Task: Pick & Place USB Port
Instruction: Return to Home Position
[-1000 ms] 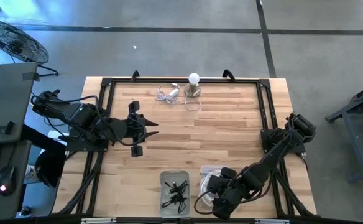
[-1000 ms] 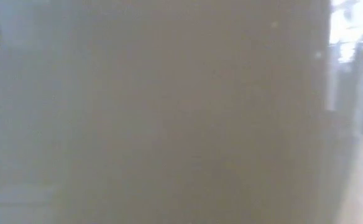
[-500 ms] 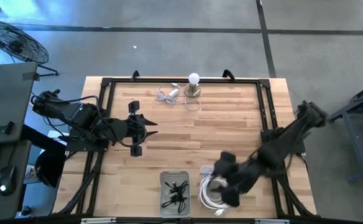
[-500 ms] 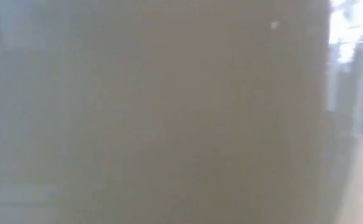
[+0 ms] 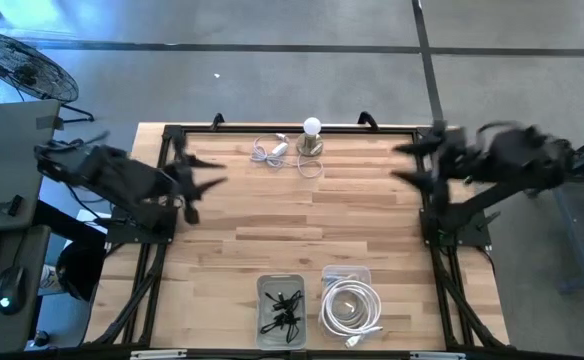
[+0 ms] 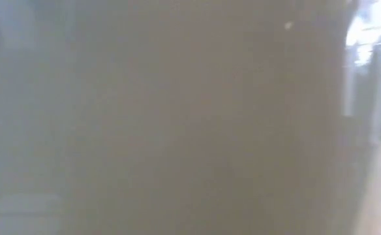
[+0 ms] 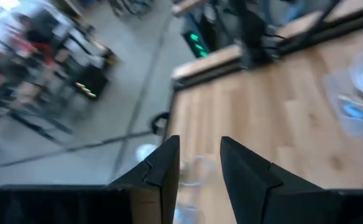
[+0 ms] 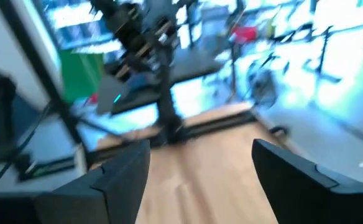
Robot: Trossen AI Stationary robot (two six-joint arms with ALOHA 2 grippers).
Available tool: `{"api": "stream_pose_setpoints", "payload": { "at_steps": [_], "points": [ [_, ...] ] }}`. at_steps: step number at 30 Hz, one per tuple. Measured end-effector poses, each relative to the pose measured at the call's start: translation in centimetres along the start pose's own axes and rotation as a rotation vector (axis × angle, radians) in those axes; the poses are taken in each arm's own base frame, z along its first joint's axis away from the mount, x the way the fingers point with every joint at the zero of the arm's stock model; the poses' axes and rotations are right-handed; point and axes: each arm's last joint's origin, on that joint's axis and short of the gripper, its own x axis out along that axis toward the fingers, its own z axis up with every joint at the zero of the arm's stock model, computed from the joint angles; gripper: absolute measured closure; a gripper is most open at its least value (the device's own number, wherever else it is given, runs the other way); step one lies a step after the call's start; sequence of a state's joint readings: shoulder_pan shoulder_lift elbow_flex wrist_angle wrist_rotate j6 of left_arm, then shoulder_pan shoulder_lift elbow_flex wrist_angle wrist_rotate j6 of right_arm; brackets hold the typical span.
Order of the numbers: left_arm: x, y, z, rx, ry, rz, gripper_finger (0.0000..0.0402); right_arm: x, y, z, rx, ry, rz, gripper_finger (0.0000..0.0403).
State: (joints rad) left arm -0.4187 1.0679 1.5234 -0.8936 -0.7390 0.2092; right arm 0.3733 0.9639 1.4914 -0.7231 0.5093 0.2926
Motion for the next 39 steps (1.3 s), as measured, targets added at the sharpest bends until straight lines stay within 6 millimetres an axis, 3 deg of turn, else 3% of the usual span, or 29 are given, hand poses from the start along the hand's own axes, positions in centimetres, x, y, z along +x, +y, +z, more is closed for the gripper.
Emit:
{"api": "stream_pose_setpoints", "payload": {
  "at_steps": [5, 12, 18, 24, 28, 31, 34, 39],
  "points": [
    [-3.3, 3.1, -1.1, 0.011, -0.061, 0.102, 0.0289, -3.5, -3.2, 1.0, -0.03, -0.097, -0.093, 0.0128],
    [-6.4, 5.9, -2.6, -0.065, -0.105, 0.218, 0.0289, -6.4, -5.0, 1.1, -0.163, -0.141, -0.144, 0.0128],
    [-6.9, 6.4, -3.6, -0.087, -0.084, 0.295, 0.0289, -9.2, -6.3, 0.1, -0.23, -0.117, -0.214, 0.0128],
    [-5.8, 5.4, -4.3, -0.053, -0.012, 0.391, 0.0289, -11.6, -7.4, -1.4, -0.199, -0.062, -0.274, 0.0137],
    [-5.1, 4.7, -4.7, -0.033, 0.015, 0.403, 0.0318, -12.0, -7.7, -2.1, -0.228, -0.011, -0.288, 0.0194],
    [-5.0, 4.5, -5.1, -0.036, 0.025, 0.407, 0.0377, -12.1, -7.8, -2.3, -0.273, 0.01, -0.29, 0.0278],
    [-5.3, 4.8, -5.5, -0.055, 0.015, 0.41, 0.0391, -12.8, -7.8, -2.4, -0.326, -0.001, -0.225, 0.0377],
    [-6.3, 5.5, -6.1, -0.08, 0.0, 0.416, 0.0398, -16.5, -8.5, -2.0, -0.296, -0.121, -0.159, 0.0391]
  ]
}}
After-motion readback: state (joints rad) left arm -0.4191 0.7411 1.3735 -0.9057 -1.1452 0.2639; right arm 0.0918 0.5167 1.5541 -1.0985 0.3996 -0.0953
